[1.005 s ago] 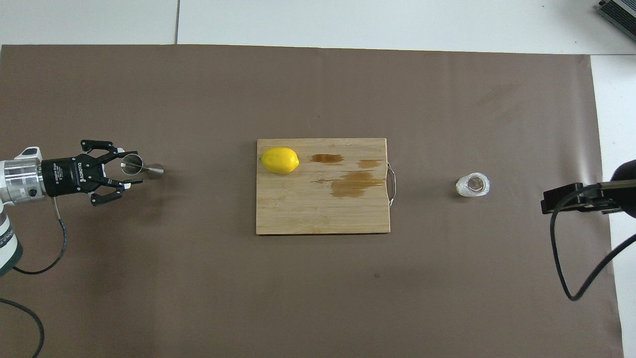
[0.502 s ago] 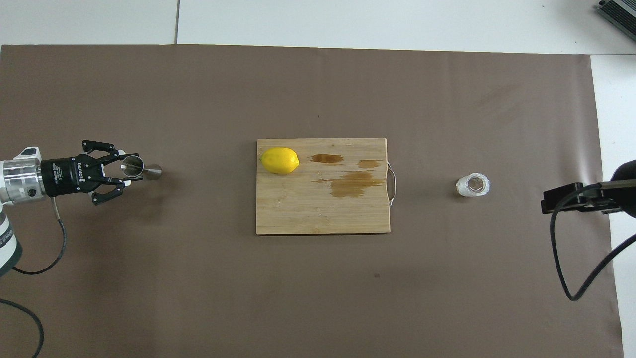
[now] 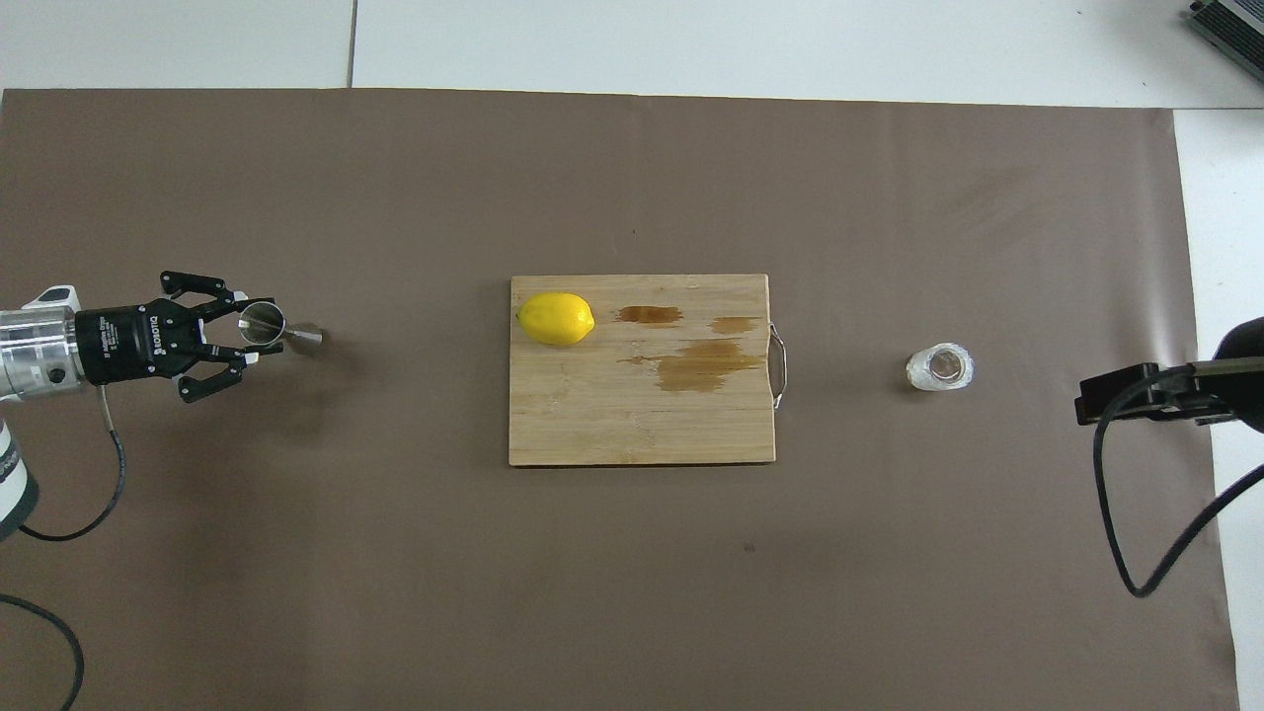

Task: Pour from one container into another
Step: 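Close the left gripper around the small metal cup, then lift the metal cup with the left gripper and carry it over the board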

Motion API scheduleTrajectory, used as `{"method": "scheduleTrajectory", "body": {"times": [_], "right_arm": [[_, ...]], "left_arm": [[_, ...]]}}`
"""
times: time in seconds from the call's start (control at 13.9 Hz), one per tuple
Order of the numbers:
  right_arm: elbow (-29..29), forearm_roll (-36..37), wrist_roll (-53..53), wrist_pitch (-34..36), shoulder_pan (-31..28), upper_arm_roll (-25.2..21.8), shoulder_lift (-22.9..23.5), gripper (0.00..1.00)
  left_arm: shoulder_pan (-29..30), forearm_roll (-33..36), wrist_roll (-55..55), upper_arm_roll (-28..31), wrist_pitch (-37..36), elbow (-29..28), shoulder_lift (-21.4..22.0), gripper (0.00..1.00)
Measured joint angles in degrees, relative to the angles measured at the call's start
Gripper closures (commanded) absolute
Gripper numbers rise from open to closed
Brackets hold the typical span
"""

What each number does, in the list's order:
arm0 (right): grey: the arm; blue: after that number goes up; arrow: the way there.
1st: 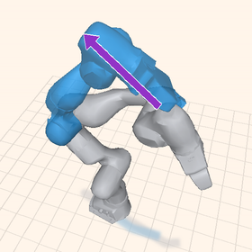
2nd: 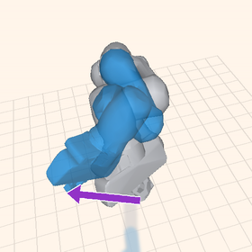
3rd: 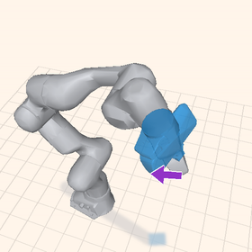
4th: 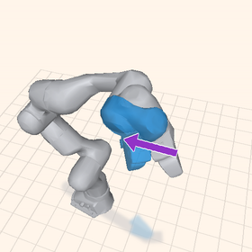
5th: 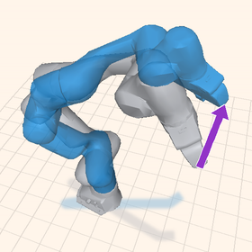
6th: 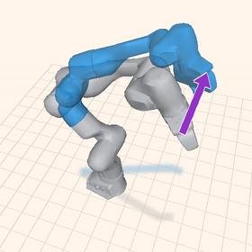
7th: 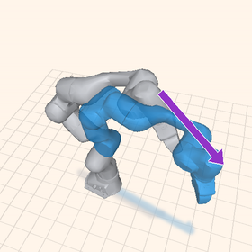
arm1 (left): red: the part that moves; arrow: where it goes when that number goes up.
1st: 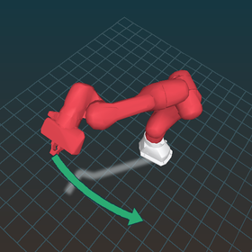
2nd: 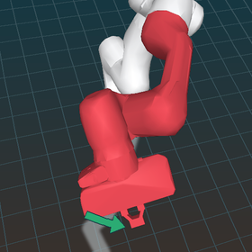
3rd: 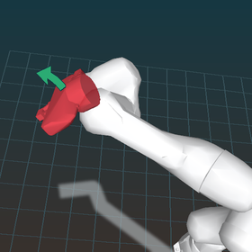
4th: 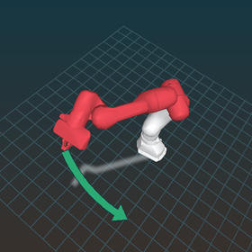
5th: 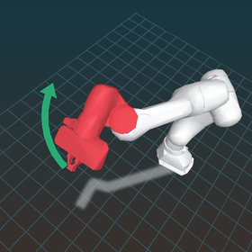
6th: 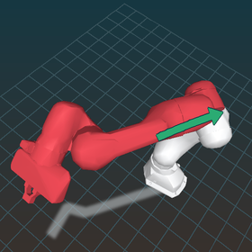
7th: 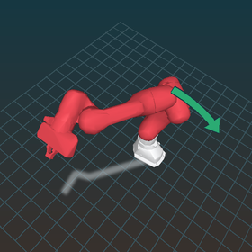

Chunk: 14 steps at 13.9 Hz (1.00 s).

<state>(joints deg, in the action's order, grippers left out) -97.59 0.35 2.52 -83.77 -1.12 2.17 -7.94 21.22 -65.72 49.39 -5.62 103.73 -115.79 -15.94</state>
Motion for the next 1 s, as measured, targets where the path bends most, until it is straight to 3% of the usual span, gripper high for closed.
{"method": "scheduleTrajectory", "body": {"times": [0.57, 1.0], "right_arm": [[0.0, 0.0, 0.0, 0.0, 0.0, 0.0, 0.0, 0.0], [0.0, 0.0, 0.0, 0.0, 0.0, 0.0, 0.0, 0.0]], "left_arm": [[-10.98, -6.01, 12.47, -2.02, 0.74, 0.65, 3.89, 1.0], [-21.93, -13.3, 20.84, -2.08, 12.05, 0.62, 6.0, 1.0]]}}
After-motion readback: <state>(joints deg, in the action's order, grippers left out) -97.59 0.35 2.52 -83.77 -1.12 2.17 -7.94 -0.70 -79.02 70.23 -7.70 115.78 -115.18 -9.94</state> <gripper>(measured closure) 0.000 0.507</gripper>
